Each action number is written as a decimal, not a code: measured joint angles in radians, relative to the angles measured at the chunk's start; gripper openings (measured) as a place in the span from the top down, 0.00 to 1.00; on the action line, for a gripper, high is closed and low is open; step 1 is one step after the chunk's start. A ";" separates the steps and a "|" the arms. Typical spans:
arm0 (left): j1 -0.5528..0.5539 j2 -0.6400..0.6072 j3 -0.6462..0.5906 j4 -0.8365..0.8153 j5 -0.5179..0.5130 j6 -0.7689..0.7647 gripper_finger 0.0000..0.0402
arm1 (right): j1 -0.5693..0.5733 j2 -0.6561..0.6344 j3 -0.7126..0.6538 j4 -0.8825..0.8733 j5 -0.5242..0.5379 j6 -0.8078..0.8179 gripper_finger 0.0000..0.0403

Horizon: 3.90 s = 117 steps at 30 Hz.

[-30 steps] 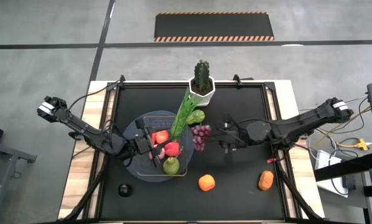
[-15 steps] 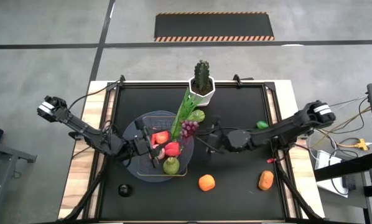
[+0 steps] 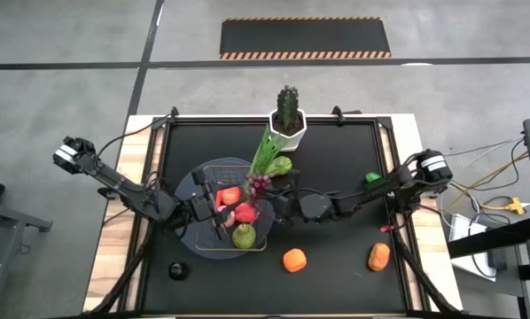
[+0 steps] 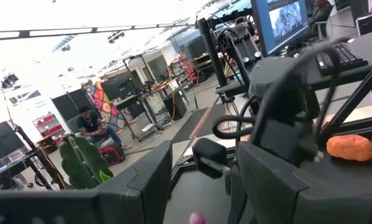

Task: Build produce basket
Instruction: Put the red grapes into the wire basket, then put the black plum into the wire basket

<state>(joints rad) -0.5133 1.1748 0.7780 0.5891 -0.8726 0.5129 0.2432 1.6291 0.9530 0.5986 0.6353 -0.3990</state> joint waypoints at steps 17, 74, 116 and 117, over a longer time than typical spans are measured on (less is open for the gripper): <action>0.001 -0.005 -0.018 0.005 0.000 0.000 0.58 | 0.001 0.083 0.208 -0.403 0.072 0.076 0.71; -0.445 0.222 0.297 -0.831 0.198 -2.035 0.59 | 0.191 -0.643 -0.308 -0.466 -0.059 0.129 0.58; -0.463 0.422 0.259 -1.574 0.912 -2.851 0.16 | 0.191 -0.638 -0.329 -0.467 -0.063 0.163 0.61; -0.463 0.422 0.250 -1.551 0.911 -2.846 0.16 | 0.191 -0.638 -0.329 -0.467 -0.063 0.163 0.61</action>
<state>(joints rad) -0.9760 1.5970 1.0284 -0.9617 0.0387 -2.3330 0.4339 0.9909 0.6235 0.1318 0.5728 -0.2359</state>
